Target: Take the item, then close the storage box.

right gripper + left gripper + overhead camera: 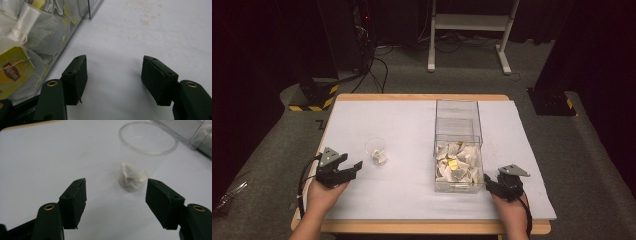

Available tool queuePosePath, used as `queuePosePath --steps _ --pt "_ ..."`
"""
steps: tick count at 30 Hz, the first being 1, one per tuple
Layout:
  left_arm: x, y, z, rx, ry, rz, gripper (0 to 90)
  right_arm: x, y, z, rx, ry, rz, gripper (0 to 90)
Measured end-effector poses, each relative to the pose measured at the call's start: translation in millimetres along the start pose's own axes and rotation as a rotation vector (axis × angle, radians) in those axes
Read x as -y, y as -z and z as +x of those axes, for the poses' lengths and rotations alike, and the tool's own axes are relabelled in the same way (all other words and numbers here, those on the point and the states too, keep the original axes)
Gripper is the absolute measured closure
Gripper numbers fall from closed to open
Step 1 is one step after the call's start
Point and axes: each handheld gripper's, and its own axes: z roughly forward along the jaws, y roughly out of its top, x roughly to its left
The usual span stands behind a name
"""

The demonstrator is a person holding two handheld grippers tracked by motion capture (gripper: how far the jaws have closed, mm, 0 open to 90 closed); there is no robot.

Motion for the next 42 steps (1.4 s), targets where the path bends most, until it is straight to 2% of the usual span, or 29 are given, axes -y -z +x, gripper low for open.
queuePosePath --steps 2,3,4,5,9,12,15,18,19,20,23,24,29,42 --pt "6.1 -2.7 1.4 0.001 0.003 0.013 31.3 0.0 0.0 0.0 0.000 0.000 0.000 38.1" --pt "12.9 -6.3 2.2 -0.004 0.000 0.040 30.2 0.0 0.0 0.1 0.000 0.000 0.000 38.1" --pt "12.9 -6.3 2.2 -0.004 0.000 0.040 29.9 0.0 0.0 0.1 0.000 0.000 0.000 38.1" --pt "19.6 -11.0 2.6 -0.016 -0.011 0.071 28.9 0.0 0.2 0.2 0.002 0.001 0.002 38.1" --pt "26.4 -14.8 2.3 -0.025 -0.007 0.097 27.0 0.1 0.1 0.2 0.001 0.000 -0.001 38.0" --pt "31.7 -15.9 4.3 -0.066 -0.025 0.124 25.8 0.1 0.2 0.4 0.003 0.001 -0.001 38.0" --pt "34.8 -15.7 5.8 -0.069 -0.010 0.120 24.7 0.0 0.1 -0.1 -0.002 -0.005 0.002 38.0" --pt "37.1 -16.9 6.8 -0.073 -0.011 0.126 24.2 0.0 0.1 0.0 -0.002 -0.005 0.001 38.0" --pt "38.9 -18.0 7.7 -0.070 -0.008 0.125 24.2 0.0 0.1 0.0 -0.002 -0.005 0.001 38.0" --pt "43.1 -20.5 10.1 -0.053 0.021 0.118 23.9 0.0 0.0 0.0 -0.002 -0.005 0.002 38.0" --pt "43.0 -21.5 8.3 -0.051 0.024 0.120 22.4 0.0 0.1 0.0 -0.002 -0.005 0.002 38.0" --pt "43.3 -21.8 6.8 -0.062 0.008 0.120 22.4 0.0 0.1 0.0 -0.002 -0.005 0.002 38.0" --pt "44.2 -21.4 6.8 -0.062 0.011 0.117 21.6 0.1 0.4 1.2 0.010 0.001 0.000 36.9" --pt "44.6 -21.3 5.8 -0.070 0.010 0.115 21.5 -1.3 -0.6 -1.1 -0.014 -0.007 0.009 33.8"
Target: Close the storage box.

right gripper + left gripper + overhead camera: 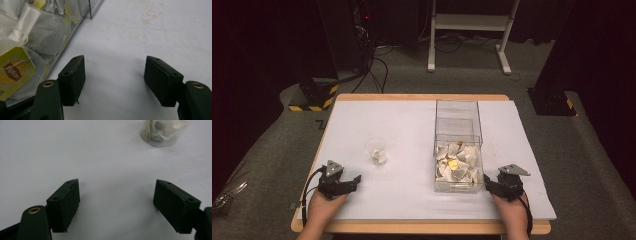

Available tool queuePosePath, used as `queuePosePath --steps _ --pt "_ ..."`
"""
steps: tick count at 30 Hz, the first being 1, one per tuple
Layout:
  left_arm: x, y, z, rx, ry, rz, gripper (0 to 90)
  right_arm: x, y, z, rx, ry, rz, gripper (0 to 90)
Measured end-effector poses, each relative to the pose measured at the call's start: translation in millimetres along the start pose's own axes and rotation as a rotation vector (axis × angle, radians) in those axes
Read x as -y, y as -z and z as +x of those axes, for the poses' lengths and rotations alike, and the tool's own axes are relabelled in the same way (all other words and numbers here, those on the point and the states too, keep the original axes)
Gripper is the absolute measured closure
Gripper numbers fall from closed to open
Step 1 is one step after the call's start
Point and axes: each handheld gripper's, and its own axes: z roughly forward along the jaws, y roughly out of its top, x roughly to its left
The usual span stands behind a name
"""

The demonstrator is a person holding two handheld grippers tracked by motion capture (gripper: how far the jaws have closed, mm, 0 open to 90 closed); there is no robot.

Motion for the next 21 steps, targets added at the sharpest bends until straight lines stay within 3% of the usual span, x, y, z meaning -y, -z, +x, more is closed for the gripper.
queuePosePath --steps 15,21 --pt "0.8 1.0 -0.4 0.001 0.005 0.001 21.4 0.7 14.1 -1.5 0.022 0.011 -0.058 26.4" --pt "0.4 0.6 0.6 0.016 0.018 0.003 21.0 4.1 25.1 -4.5 0.029 -0.016 -0.075 25.9"
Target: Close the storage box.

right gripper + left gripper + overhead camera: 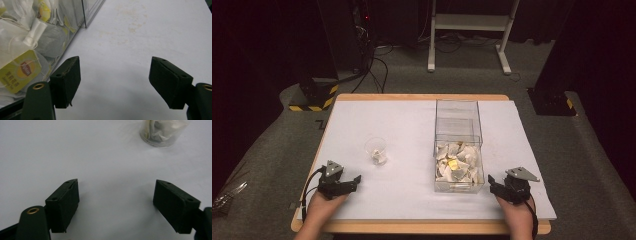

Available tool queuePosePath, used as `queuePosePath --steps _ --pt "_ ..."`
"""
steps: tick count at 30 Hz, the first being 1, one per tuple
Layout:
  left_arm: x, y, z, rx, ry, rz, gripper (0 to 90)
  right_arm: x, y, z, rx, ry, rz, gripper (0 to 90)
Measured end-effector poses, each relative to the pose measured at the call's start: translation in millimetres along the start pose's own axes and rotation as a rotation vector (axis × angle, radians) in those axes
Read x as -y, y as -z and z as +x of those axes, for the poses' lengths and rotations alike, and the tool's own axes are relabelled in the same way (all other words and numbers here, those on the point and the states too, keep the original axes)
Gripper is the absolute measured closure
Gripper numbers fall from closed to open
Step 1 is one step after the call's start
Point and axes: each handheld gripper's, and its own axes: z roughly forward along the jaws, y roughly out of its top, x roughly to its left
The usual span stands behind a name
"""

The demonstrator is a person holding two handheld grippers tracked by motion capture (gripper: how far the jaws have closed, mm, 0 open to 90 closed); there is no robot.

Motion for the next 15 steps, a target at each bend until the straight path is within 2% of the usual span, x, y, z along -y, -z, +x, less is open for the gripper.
queuePosePath --steps 2,8,15 --pt "-0.4 0.0 0.3 0.002 -0.014 0.006 19.4 1.3 5.0 0.9 -0.003 0.002 -0.001 25.8" --pt "-0.9 -0.6 0.1 0.003 -0.023 0.009 18.5 9.2 22.8 5.4 -0.015 0.006 -0.021 24.9" --pt "-0.1 -0.4 -0.7 0.000 -0.019 0.004 18.5 17.7 34.5 13.3 -0.029 0.012 -0.019 21.8"
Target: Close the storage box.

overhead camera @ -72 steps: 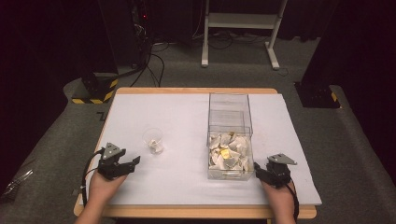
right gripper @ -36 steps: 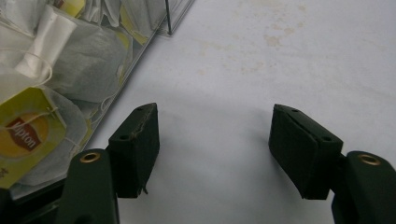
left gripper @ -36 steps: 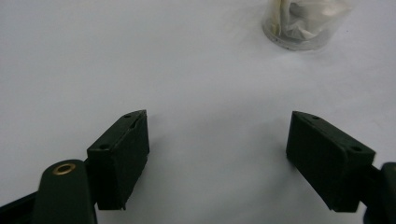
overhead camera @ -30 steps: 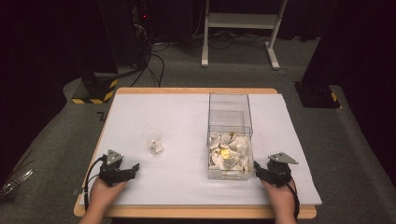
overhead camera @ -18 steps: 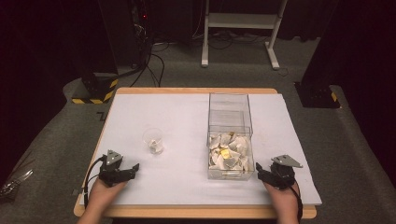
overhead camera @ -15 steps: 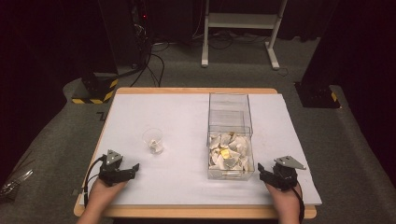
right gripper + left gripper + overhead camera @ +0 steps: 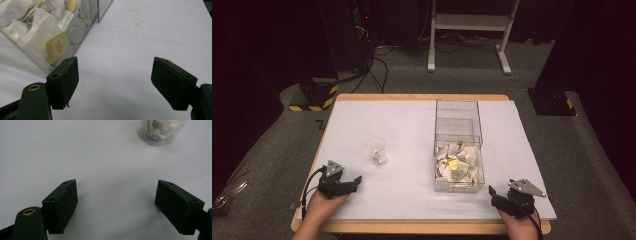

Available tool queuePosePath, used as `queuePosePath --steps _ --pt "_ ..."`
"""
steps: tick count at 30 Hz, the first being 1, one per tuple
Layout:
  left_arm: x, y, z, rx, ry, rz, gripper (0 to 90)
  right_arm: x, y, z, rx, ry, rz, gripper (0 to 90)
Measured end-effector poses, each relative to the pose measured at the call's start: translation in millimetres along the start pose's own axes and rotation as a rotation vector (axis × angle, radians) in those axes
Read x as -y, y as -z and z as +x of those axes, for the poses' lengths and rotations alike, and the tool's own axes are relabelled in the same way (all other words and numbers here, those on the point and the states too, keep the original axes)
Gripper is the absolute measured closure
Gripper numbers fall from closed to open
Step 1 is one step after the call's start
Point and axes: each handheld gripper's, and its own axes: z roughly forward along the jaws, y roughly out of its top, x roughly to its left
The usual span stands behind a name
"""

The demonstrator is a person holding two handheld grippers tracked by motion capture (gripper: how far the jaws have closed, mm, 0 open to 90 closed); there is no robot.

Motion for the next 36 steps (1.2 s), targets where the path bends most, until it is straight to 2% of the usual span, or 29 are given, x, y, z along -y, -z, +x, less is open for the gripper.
queuePosePath --steps 9,12,23,24,36 --pt "-0.8 -0.7 0.7 0.006 0.002 0.003 18.4 4.7 10.0 13.3 -0.041 0.009 -0.025 17.2" --pt "-1.0 -0.8 0.8 0.007 0.002 0.004 18.3 4.0 10.8 18.6 -0.049 0.026 -0.030 17.0" --pt "-0.8 -0.6 0.7 0.002 -0.005 0.002 18.4 -1.1 2.6 28.2 -0.107 0.038 -0.044 15.9" --pt "-0.8 -0.6 0.7 0.002 -0.005 0.002 18.4 -1.4 2.2 28.9 -0.111 0.028 -0.044 15.9" --pt "-0.5 -0.4 0.7 0.001 -0.005 0.000 18.5 -4.8 -4.3 33.0 -0.122 0.047 -0.041 15.6"
